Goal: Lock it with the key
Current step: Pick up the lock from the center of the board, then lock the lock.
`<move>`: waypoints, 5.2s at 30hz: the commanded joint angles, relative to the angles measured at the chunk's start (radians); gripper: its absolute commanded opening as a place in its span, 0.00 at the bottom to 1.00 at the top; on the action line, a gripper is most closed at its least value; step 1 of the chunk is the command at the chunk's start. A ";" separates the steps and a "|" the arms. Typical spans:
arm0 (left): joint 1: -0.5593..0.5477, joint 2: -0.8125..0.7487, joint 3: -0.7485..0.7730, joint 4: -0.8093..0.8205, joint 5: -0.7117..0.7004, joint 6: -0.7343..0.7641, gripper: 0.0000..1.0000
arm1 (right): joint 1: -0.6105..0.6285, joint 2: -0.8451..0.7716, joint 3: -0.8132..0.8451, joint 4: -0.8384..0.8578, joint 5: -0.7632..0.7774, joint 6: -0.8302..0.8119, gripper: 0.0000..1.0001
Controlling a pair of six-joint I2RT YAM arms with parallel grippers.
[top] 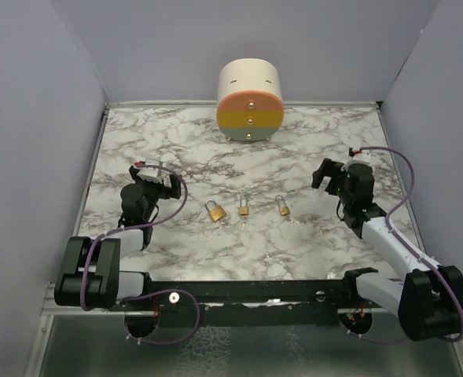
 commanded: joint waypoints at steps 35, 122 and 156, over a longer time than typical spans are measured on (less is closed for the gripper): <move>-0.159 -0.140 0.019 -0.085 -0.121 0.031 0.99 | -0.002 -0.105 -0.045 0.116 -0.036 0.047 1.00; -0.184 -0.208 -0.010 -0.135 -0.206 -0.058 0.99 | 0.583 0.468 0.206 -0.326 0.294 0.232 0.17; -0.191 -0.206 0.241 -0.296 0.264 -0.173 0.99 | 0.582 -0.154 -0.195 0.595 -0.008 -0.359 0.01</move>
